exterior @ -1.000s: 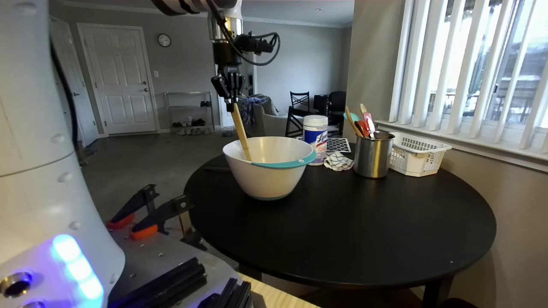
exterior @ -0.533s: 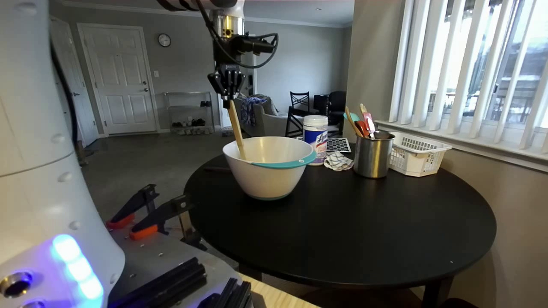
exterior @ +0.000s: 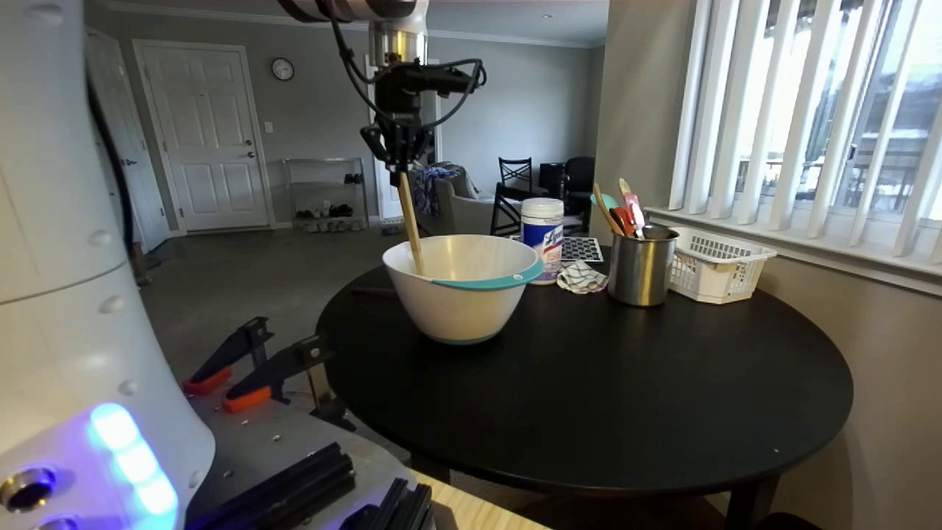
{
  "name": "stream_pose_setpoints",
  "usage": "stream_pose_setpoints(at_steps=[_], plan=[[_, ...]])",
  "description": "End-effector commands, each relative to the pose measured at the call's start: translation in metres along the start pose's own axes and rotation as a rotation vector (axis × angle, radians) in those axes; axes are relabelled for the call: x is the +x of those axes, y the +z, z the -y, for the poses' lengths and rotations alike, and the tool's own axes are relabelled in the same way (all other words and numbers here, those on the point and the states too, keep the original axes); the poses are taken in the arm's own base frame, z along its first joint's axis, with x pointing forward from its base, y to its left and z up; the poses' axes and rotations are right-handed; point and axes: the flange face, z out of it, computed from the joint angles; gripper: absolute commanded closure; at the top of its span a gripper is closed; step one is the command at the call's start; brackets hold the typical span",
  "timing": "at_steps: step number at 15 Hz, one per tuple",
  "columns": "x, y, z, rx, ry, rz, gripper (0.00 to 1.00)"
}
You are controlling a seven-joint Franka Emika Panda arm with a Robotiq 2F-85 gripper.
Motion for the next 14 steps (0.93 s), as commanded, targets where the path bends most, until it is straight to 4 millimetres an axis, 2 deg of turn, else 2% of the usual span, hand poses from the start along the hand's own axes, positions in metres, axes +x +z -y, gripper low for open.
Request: stream_pose_setpoints(at_steps=[1,5,14], plan=[[0.002,0.009,-0.002,0.003,0.066,0.002,0.94],[0.003,0.018,-0.01,-0.027,0.04,-0.013,0.94],[0.009,0.021,-0.032,-0.093,0.057,-0.074,0.94]])
